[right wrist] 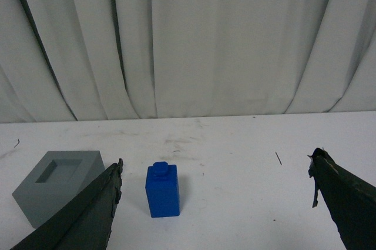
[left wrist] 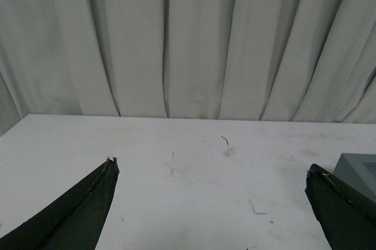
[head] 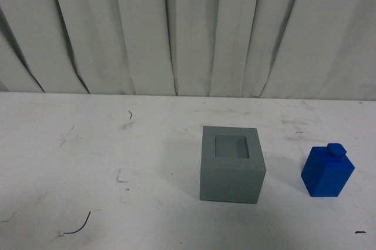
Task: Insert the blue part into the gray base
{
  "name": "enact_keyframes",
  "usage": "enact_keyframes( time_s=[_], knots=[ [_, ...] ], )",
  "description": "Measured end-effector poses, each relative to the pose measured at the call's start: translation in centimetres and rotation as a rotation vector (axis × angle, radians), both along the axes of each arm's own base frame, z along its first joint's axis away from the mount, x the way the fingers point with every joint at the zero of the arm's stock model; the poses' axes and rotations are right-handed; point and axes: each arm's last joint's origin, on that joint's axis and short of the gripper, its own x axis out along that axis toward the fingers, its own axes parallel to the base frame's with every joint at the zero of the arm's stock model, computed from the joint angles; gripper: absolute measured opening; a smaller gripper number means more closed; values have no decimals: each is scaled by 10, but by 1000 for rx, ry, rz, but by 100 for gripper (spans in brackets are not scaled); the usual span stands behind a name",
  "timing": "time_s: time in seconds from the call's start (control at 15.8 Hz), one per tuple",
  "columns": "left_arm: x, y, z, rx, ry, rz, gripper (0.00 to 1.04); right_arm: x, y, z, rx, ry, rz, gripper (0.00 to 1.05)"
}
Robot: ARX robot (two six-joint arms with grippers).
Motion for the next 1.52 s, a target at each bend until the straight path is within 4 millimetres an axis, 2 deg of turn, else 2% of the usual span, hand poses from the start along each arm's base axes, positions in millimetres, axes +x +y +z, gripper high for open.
enact_keyframes(
  time_s=[1.52],
  knots=[
    [0, 0, 0, 0, 0, 0, 98, 0, 0, 0, 0, 0, 0, 98]
  ],
)
